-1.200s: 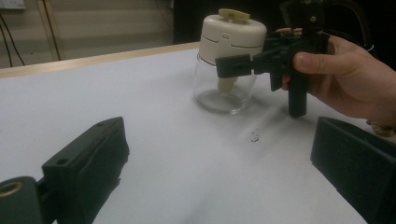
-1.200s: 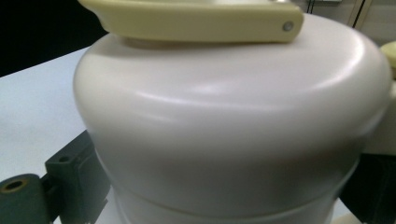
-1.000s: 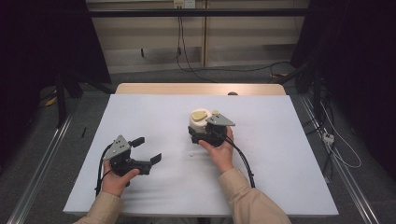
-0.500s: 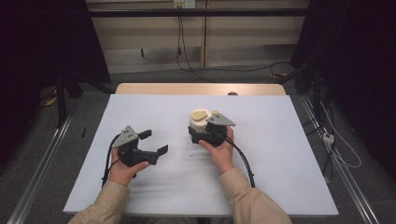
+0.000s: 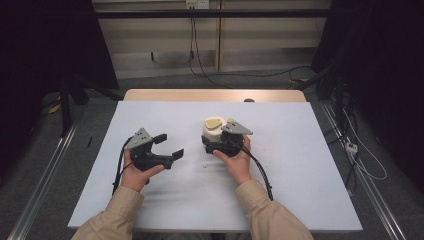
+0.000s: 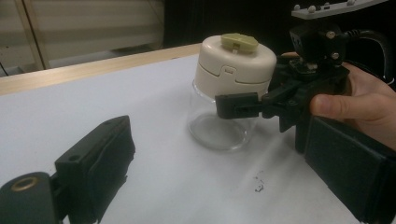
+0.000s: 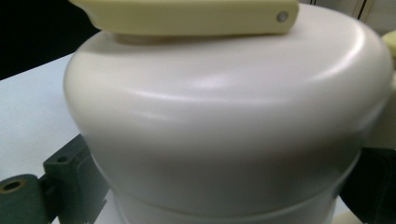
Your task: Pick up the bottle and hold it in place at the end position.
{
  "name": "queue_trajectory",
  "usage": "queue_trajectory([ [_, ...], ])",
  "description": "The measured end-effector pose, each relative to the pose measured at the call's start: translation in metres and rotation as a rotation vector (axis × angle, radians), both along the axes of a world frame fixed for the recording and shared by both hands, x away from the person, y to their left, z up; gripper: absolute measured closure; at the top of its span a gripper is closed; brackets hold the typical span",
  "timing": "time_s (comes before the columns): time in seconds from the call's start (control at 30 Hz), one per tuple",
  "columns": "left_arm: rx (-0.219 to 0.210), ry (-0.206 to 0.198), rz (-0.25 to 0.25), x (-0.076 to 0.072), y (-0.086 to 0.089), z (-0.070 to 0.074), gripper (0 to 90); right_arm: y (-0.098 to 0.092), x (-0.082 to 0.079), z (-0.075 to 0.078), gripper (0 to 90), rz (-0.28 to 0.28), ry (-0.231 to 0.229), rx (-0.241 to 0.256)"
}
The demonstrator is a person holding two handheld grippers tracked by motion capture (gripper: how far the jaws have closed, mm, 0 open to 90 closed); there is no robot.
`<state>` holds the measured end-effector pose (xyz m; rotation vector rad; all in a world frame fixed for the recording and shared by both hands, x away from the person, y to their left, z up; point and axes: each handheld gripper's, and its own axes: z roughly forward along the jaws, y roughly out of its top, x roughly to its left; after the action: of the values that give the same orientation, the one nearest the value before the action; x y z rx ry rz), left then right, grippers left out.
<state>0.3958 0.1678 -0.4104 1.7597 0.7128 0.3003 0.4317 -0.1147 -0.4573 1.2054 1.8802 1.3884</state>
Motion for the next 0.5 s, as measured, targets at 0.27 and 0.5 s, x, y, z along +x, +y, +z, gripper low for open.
queue_trajectory([
  [0.27, 0.001, 0.000, -0.027, 0.006, -0.009, 0.003, 9.9, 0.000, 0.000, -0.001, 5.3, 0.003, 0.000, 0.006],
  [0.5, 0.005, 0.007, -0.024, 0.009, -0.012, 0.002, 11.0, -0.001, 0.001, -0.001, 5.2, 0.003, 0.003, 0.010],
])
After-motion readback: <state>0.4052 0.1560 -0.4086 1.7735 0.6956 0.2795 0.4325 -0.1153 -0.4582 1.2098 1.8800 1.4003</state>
